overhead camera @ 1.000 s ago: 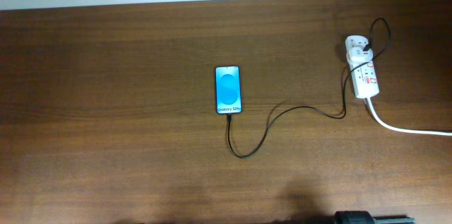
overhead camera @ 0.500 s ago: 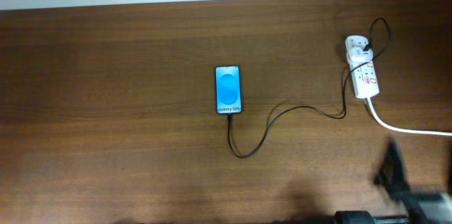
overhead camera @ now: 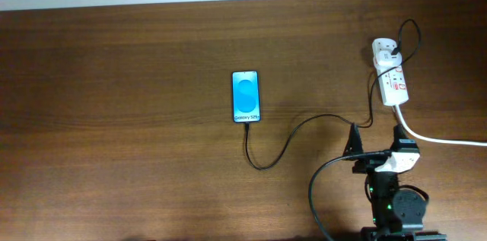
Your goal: Plug charger to phone and switch on socket
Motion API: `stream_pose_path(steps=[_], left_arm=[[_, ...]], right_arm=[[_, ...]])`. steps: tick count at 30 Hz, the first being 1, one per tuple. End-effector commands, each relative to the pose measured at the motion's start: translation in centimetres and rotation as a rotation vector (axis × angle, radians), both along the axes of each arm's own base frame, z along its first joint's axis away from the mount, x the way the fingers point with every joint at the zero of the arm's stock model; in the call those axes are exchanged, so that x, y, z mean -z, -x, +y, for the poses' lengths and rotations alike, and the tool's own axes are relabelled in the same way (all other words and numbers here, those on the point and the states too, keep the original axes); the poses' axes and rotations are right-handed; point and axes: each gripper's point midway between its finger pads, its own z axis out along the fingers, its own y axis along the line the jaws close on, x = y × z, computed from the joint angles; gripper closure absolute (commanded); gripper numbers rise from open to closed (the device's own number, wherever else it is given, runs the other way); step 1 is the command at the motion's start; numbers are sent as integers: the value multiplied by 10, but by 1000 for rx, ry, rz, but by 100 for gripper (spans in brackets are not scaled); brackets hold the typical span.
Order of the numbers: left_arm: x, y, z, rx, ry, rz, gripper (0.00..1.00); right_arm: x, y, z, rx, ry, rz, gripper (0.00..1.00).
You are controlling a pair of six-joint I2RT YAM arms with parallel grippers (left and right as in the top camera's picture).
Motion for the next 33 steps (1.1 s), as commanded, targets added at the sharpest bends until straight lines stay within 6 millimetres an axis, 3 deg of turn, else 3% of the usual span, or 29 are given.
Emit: stream_pose_path(steps=[1, 17, 19, 20, 26, 27, 29, 33], left_arm=[[0, 0, -2, 0, -14, 0, 1], [0, 2, 3, -41, -42, 1, 1], [0, -11, -12, 37, -64, 33, 1], [-1, -24, -12, 28, -63, 63, 1], [7, -194, -7, 3, -86, 299, 1], [24, -235, -7, 2, -105, 349, 1], [66, -295, -6, 7, -106, 432, 1], [140, -370, -7, 19, -107, 493, 1]], right_arm=[[12, 1, -6, 34, -11, 42, 2], [13, 1, -3, 14, -12, 44, 2], [13, 1, -3, 14, -12, 44, 2], [13, 1, -3, 14, -12, 44, 2], [13, 1, -3, 14, -12, 44, 2], [13, 1, -3, 14, -12, 44, 2], [13, 1, -3, 14, -12, 44, 2], [13, 1, -3, 14, -12, 44, 1]])
